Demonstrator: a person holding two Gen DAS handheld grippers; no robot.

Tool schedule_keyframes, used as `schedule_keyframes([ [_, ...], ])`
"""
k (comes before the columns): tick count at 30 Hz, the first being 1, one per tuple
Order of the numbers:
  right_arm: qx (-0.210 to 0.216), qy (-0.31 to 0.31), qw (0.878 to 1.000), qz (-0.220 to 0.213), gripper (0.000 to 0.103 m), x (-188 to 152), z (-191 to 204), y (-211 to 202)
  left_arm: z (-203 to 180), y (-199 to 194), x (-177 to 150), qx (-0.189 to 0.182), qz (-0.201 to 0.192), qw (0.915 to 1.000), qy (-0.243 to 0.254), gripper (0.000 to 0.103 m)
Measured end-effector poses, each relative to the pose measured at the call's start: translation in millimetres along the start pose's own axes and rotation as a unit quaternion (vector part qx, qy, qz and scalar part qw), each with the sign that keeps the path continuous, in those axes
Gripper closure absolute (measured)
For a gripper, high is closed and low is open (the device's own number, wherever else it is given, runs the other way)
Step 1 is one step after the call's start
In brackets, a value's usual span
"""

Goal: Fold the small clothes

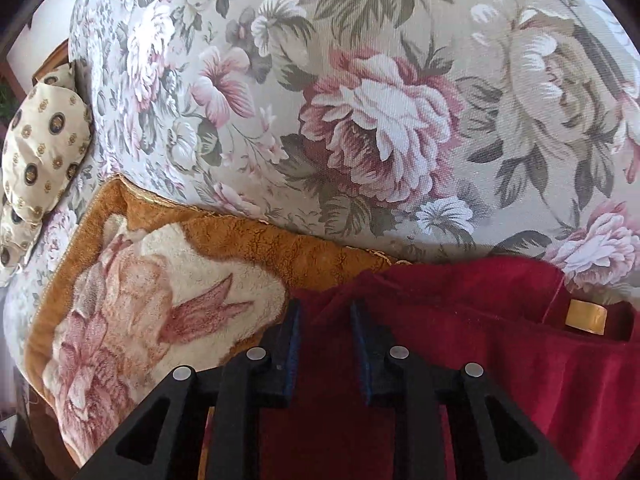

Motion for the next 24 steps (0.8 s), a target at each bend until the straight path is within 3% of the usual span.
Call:
schedule_keyframes([
  [7,-0.019,0.000,1.000,0.000,0.080,-20.4,0.3,-23.0,-0.1,-6.4,-4.3,0.002,-0.001,1.0000,-0.001,0.017],
  [12,-0.009,0.022,1.000,0.003,0.079,-25.2,-8.5,-14.6,-1.1,-10.0,-1.5,-0.003,-0.001,1.0000,-0.004,0.017],
  [20,0.004,0.013,1.000,-0.017,0.078,-27.8,4.2,-45.8,-4.4,-21.7,-0.4,-0.008,-0.007,0.9999,0.000,0.017],
  [24,0.007,0.003,1.000,-0.018,0.073,-36.9,8.4,-57.9,1.2,-26.4,-0.2,-0.033,-0.003,0.9993,-0.020,0.017],
])
Point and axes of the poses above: each gripper's, at about its wrist camera, not at the fingertips, and y roughly the way its jaws point, z to its left, x to its top, the point moved 2 cm from there along y, roughly the way its jaws point, and after that the axes turned 12 degrees about x, right-handed, at the moved point
